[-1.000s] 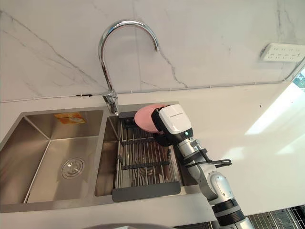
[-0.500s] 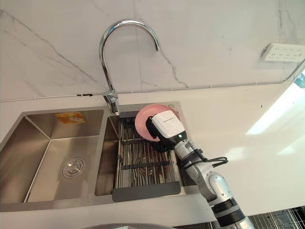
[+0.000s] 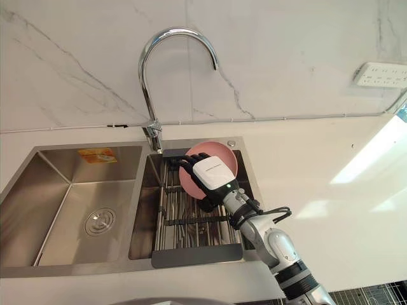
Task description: Walk over to the sink, pick up the cup, carry it to the dishwasher, place the cup inside the dishwasher, then close the dishwasher door
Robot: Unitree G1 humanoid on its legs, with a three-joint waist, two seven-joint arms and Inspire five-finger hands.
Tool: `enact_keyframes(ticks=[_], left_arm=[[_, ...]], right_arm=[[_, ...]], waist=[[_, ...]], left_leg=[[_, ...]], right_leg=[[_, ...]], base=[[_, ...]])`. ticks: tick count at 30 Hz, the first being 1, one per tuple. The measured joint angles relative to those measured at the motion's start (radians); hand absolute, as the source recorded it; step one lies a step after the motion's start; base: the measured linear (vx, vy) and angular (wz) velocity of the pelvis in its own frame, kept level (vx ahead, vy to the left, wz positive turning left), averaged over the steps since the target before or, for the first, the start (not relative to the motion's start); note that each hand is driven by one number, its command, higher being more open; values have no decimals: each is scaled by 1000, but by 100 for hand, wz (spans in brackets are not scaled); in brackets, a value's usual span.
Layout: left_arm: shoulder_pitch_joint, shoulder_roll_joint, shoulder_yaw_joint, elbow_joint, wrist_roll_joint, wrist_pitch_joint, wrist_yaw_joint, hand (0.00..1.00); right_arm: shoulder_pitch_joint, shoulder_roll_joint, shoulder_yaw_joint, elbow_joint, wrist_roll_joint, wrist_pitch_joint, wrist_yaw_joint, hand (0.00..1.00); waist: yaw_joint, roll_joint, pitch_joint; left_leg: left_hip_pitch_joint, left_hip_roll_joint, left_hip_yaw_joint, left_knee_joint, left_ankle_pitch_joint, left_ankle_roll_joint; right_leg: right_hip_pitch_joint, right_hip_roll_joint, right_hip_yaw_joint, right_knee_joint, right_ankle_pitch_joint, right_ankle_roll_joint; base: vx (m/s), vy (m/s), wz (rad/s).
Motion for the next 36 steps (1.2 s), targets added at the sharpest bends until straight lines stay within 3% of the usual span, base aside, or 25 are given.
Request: enact_keyframes(ticks=[7, 13, 24, 36], left_arm=[[0, 9, 0, -1, 0, 11, 4, 100], [0, 14, 0, -2, 0, 11, 13, 100], [-2, 15, -1, -1, 1, 16, 13, 100], [-12, 16, -3, 1, 1, 23, 13, 100]], right_arm=[[3, 2, 36, 2, -8, 33, 46, 100], [17, 6, 37, 1, -110, 63, 51, 100], [37, -5, 47, -35, -264, -4, 52, 100], [37, -22, 77, -39, -272, 21, 42, 100]], waist=[[-2, -16, -7], [-3, -28, -2], [-4, -23, 1], [-2, -20, 3]], left_leg=[[2, 0, 4, 0, 0, 0], [7, 0, 16, 0, -1, 0], [8, 1, 25, 0, -2, -1], [5, 2, 26, 0, -3, -3]], right_leg=[[1, 0, 4, 0, 0, 0], [1, 0, 15, 0, 0, -1], [-2, 1, 24, 0, 1, -2], [-3, 1, 23, 0, 1, -2]], base=[[-19, 0, -1], [-26, 0, -5], [-13, -1, -2], [-9, -1, 0]])
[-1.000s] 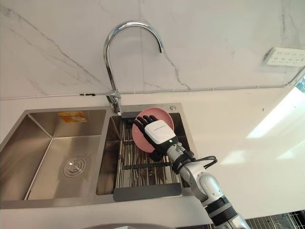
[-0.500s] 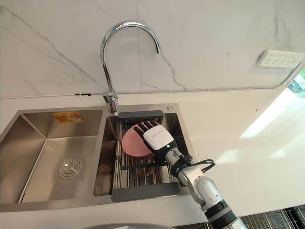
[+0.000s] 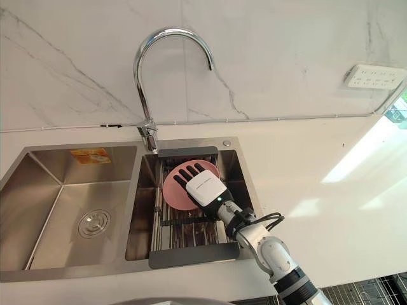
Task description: Walk over to the sink, pick up the cup, carry it to the dishwasher, place the cup inside the dishwasher, then close the dishwasher door
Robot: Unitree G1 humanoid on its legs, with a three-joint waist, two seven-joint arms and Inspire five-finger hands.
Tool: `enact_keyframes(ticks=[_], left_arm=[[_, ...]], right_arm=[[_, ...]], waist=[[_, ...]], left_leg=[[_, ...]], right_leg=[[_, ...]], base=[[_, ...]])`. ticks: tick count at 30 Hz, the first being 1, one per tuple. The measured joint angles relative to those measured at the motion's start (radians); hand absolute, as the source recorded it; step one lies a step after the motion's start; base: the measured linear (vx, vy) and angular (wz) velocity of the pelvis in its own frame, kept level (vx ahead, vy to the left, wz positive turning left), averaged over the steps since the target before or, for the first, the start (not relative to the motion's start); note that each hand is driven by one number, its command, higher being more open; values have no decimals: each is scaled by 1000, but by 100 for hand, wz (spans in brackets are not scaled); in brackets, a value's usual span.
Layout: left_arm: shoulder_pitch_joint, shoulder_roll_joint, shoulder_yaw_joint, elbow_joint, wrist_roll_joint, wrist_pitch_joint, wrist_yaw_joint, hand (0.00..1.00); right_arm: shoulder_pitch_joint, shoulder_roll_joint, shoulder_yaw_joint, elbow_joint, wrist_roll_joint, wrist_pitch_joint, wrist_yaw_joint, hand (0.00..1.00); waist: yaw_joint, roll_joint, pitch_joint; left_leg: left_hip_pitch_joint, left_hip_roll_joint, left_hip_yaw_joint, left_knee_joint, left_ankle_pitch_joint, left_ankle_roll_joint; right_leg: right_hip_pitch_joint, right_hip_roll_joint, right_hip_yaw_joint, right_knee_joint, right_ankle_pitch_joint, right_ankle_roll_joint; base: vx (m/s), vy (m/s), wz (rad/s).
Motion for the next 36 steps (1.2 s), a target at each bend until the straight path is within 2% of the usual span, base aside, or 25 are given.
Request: enact_keyframes(ticks=[8, 9, 17, 23, 36], left_arm=[[-6, 3, -1, 0, 0, 17, 0, 100], [-6, 3, -1, 0, 0, 17, 0, 100], [-5, 8, -9, -2, 0, 26, 0, 100], [-8, 10, -20, -7, 0, 32, -1, 100], [-10, 11, -30, -21, -1, 35, -3, 100]], right_arm=[[-4, 15, 0, 59, 0, 28, -82, 100], [-8, 23, 0, 76, 0, 31, -96, 0], [-35, 44, 0, 187, 1, 46, -162, 0], [-72, 52, -4, 262, 1, 64, -270, 0], [-73, 46, -5, 288, 18, 60, -372, 0]], waist=[[3, 0, -1], [3, 1, -2], [3, 0, -3], [9, 1, -3], [14, 14, 7]], left_leg=[[0, 0, -2, 1, 0, 0], [1, 0, -2, 1, 0, 0], [5, 0, -4, 1, 2, -1], [4, 0, -5, -1, 4, -1], [-6, -1, -1, -1, 6, 0]], right_leg=[[2, -1, -4, 0, 0, 0], [2, -1, -5, 0, 0, 0], [8, -4, -23, 0, 0, 0], [8, -5, -28, -1, 0, 0], [-5, -4, -22, -1, 6, -7]], base=[[0, 0, 0], [0, 0, 0], [-4, 0, 0], [-19, -1, 0], [0, 0, 0]])
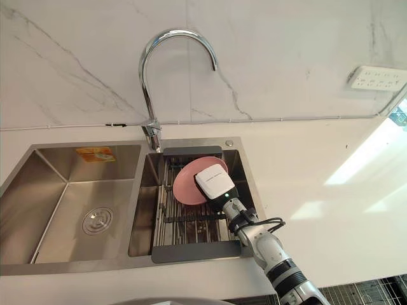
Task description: Walk over to the sink, pick up the cup, carry it to the dishwasher, place the cup inside the dishwasher, then close the dishwasher door
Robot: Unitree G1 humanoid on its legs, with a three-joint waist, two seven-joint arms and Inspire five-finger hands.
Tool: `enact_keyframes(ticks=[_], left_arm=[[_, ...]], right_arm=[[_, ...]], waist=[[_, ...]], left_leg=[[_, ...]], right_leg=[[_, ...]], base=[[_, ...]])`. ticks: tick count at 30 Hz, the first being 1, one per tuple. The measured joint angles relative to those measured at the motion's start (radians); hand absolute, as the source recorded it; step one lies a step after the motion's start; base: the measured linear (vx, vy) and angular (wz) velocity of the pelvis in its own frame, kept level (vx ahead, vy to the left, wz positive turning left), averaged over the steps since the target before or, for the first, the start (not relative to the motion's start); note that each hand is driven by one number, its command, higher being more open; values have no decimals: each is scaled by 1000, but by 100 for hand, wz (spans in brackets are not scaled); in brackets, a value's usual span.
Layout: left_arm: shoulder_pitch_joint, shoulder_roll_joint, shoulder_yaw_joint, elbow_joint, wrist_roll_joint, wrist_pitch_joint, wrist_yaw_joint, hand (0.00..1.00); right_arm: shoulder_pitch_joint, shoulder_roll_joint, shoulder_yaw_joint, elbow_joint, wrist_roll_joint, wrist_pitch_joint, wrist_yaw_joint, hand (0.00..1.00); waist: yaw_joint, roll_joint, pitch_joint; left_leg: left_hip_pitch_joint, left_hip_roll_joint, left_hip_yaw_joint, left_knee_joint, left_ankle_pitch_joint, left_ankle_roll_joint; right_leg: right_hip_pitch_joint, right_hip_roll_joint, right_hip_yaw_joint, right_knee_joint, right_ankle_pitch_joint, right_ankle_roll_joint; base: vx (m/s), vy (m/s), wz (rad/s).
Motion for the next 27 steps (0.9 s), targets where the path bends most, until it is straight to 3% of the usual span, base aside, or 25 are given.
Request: enact_keyframes(ticks=[8, 17, 27], left_arm=[[-1, -18, 4, 4, 0, -22, -9, 100], [-2, -20, 9, 16, 0, -41, -7, 100], [0, -27, 12, 26, 0, -59, 4, 100]], right_arm=[[-2, -21, -73, -72, 109, -34, -23, 0], [-2, -35, -165, -191, 206, -44, -26, 0], [23, -40, -175, -290, 277, -110, -18, 0]], waist=[[-1, 35, 25], [-18, 34, 26], [-19, 34, 26]], left_leg=[[0, 1, 17, 0, 0, 0], [3, 3, 31, 0, -3, -3], [11, 4, 48, 0, -9, -3]], right_leg=[[-10, 3, 20, 0, 7, -2], [-12, 5, 33, 1, 8, -2], [-12, 6, 50, 1, 8, -2]], base=[[-3, -1, -5], [-10, -3, -4], [-8, -1, -4]])
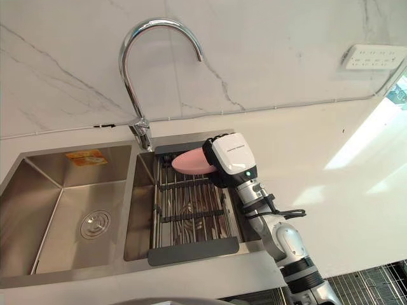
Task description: Walk over to the sink, pick up the cup, carry it to the dishwasher, place the cup inside the dishwasher, then close the dishwasher door
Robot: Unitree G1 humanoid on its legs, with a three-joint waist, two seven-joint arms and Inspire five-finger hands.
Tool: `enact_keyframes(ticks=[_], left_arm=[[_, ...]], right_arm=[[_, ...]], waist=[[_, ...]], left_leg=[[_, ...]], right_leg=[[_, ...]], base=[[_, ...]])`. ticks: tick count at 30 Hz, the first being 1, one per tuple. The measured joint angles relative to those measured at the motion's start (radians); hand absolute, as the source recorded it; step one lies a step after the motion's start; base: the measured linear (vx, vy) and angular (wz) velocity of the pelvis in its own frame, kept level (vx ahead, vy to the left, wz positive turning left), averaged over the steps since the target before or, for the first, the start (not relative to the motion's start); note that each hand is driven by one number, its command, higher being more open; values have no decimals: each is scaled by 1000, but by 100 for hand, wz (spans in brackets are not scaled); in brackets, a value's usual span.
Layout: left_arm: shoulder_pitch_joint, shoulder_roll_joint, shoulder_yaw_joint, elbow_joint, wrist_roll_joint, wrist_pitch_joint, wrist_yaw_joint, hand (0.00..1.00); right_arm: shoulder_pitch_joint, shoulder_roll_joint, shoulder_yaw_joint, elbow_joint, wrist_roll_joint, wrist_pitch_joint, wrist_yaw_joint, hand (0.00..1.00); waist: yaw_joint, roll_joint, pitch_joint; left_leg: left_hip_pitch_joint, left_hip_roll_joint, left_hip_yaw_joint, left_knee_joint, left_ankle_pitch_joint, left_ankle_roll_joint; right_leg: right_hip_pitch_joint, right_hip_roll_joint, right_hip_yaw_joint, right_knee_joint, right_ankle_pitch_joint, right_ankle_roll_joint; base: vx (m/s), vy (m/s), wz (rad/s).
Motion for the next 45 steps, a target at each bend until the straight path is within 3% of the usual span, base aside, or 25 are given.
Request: enact_keyframes(ticks=[9, 19, 31, 33, 35, 37, 39, 40, 43, 44, 45], left_arm=[[0, 0, 0, 19, -1, -3, 1, 100], [6, -9, 21, 24, -1, -17, 8, 100], [19, -23, 40, 32, 1, -48, 49, 100], [23, -25, 42, 31, 2, -53, 47, 100], [51, -37, 74, 28, 21, -80, 45, 100], [37, -34, 80, 19, 18, -98, 40, 100], [34, -45, 88, 14, 18, -103, 31, 100], [35, -53, 86, 16, 18, -103, 26, 100], [37, -49, 60, 26, 23, -87, 17, 100], [34, -39, 56, 28, 24, -78, 15, 100], [33, -37, 56, 30, 24, -76, 15, 100]], right_arm=[[5, 0, 2, -19, 42, -28, 49, 0], [16, 7, -5, -102, 246, -47, 64, 0], [65, 59, -200, -196, 376, -59, 69, 0], [81, 59, -215, -215, 376, -65, 68, 0], [80, 53, -212, -215, 374, -95, 69, 0], [56, 39, -221, -230, 374, -115, 65, 0], [27, 13, -211, -229, 373, -129, 66, 0], [22, 15, -212, -227, 373, -132, 63, 0], [23, 15, -226, -248, 354, -122, 21, 0], [24, 16, -232, -262, 333, -110, -4, 0], [24, 16, -233, -265, 329, -110, -6, 0]], waist=[[-2, -3, -2], [-4, -10, -6], [-6, -23, -15], [-5, -27, -16], [12, -24, -15], [-15, -25, 10], [3, -16, 23], [9, -13, 29], [-27, -18, 42], [-22, -26, 47], [-22, -27, 47]], left_leg=[[7, 0, 6, 0, -6, -1], [17, 0, 0, 0, -5, -1], [26, -4, -11, 1, -5, 7], [11, -4, -18, 47, -30, 16], [-66, 22, -6, 283, -147, 12], [-149, 37, -86, 398, -182, 20], [-142, 34, -146, 401, -213, 14], [-124, 19, -159, 397, -232, 12], [-138, -32, -147, 417, -245, 31], [-141, -70, -159, 411, -246, 45], [-142, -74, -161, 409, -245, 47]], right_leg=[[4, 0, 6, 0, 0, 0], [18, 0, 0, 0, -1, 0], [30, -2, -4, 0, -1, -1], [24, -2, 10, 0, -2, -2], [6, 10, 85, 17, -15, -13], [-58, 29, 117, 71, -11, -23], [-123, 48, 205, 141, -6, -24], [-159, 56, 264, 176, -5, -17], [-205, 40, 333, 200, 11, 2], [-230, 32, 354, 183, 26, -5], [-232, 30, 351, 172, 28, -8]], base=[[-4, -1, -2], [-22, -6, 1], [-10, -3, 2], [-10, 5, -14], [-26, 12, -71], [-91, -12, -57], [-225, 29, -134], [-286, 73, -148], [-292, 123, -100], [-205, 124, -95], [-224, 148, -120]])
